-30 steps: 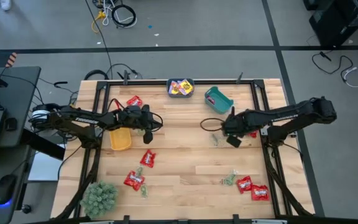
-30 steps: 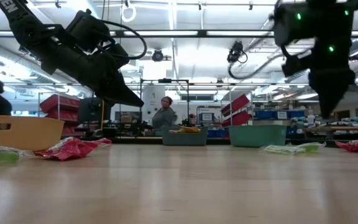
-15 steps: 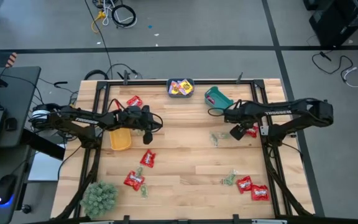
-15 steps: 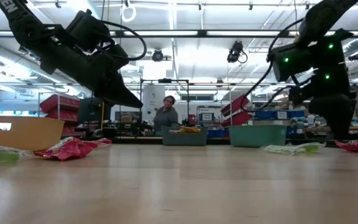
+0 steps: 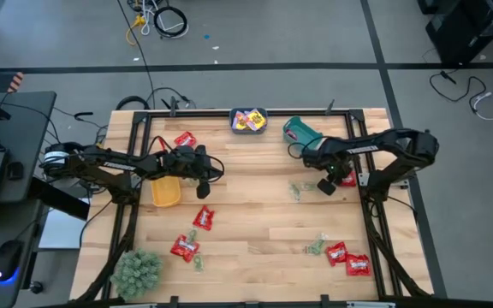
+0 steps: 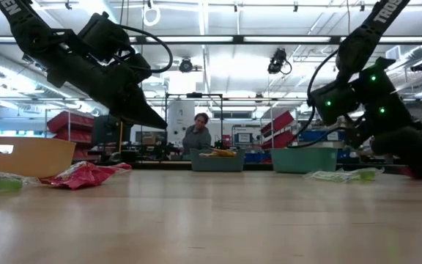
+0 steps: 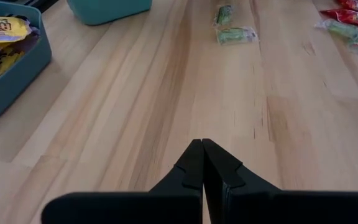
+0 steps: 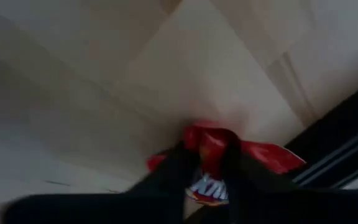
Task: Sort candy
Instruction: Put the red candy into the green bin
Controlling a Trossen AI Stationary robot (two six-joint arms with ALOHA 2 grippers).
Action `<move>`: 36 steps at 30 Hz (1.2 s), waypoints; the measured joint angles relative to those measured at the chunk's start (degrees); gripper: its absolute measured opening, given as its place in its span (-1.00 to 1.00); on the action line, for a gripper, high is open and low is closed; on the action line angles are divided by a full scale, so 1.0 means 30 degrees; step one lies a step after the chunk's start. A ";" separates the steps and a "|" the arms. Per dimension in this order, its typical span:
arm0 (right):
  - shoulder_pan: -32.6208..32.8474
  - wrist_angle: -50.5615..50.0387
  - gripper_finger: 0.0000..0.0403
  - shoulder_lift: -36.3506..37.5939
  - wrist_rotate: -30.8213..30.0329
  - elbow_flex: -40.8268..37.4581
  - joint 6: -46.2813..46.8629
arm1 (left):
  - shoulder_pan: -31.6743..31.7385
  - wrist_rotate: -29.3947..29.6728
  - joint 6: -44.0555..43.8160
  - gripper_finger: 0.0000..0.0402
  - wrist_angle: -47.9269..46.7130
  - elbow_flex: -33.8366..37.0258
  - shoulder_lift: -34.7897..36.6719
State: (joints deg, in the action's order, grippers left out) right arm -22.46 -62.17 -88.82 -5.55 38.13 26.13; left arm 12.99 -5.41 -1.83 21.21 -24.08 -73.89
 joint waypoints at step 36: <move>-0.2480 0.6012 -0.88 -0.2678 -0.4608 0.8247 -0.5390 | 0.0000 0.0005 -0.0124 -0.99 0.0525 -0.0002 0.0002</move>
State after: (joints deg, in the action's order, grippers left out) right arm -29.90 -44.14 -96.85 -19.37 62.87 9.96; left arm 12.99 -5.39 -2.20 22.79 -24.08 -73.88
